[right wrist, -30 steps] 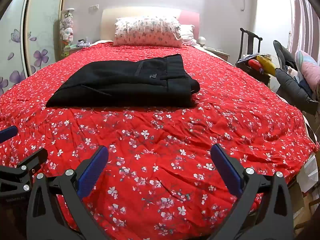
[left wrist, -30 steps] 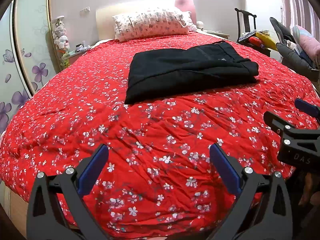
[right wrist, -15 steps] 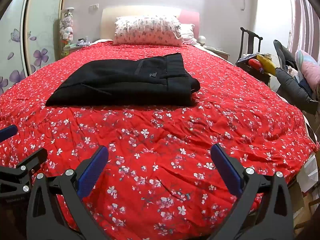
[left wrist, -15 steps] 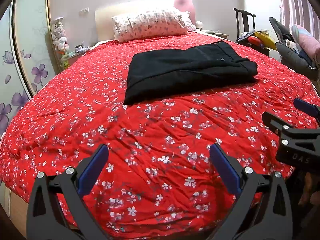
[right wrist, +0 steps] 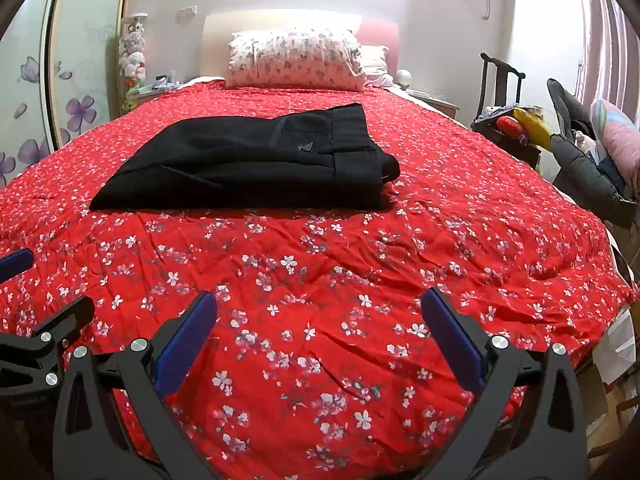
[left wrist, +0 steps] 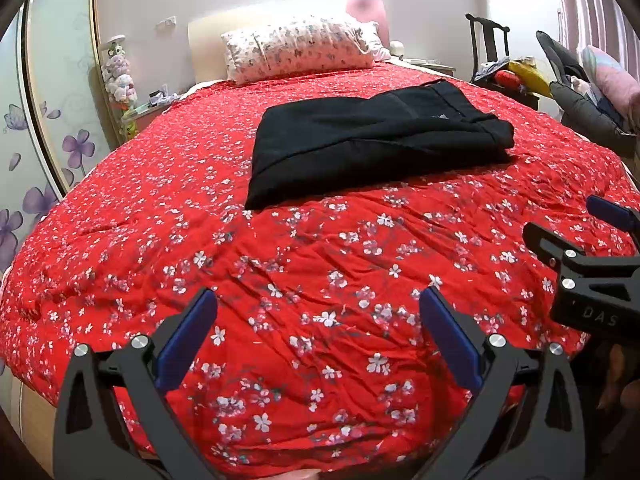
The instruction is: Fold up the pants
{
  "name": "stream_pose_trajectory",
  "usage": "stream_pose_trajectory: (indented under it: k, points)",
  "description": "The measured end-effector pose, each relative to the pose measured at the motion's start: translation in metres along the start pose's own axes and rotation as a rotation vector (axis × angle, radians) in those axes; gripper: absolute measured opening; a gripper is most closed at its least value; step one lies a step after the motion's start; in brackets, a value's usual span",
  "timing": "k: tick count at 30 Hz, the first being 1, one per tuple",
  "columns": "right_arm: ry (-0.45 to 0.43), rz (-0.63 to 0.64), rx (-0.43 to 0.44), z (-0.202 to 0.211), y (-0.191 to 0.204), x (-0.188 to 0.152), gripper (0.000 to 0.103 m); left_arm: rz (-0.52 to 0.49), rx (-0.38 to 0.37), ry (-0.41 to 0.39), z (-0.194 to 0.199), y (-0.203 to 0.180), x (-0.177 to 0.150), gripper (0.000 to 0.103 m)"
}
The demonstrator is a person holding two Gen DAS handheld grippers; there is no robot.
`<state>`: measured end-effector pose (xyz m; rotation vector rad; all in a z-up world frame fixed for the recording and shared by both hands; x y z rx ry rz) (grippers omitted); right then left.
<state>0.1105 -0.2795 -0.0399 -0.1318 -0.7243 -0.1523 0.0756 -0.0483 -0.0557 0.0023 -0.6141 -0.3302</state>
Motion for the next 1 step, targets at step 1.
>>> stream_pose_trajectory:
  k: [1]
  points:
    - [0.001,0.001,0.000,-0.0005,-0.0003,-0.0003,0.102,0.000,0.001,-0.001,0.0000,0.0000,0.0001,0.101]
Point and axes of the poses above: each gripper's, at about its wrist camera, not at the fingertips, and z roughly against the way its jaws point, y to its left, x to its top, the point moved 10 cm from there along -z, roughly the way its jaws point, and after that the axes turned 15 degrees about y, right-handed, at the moved point
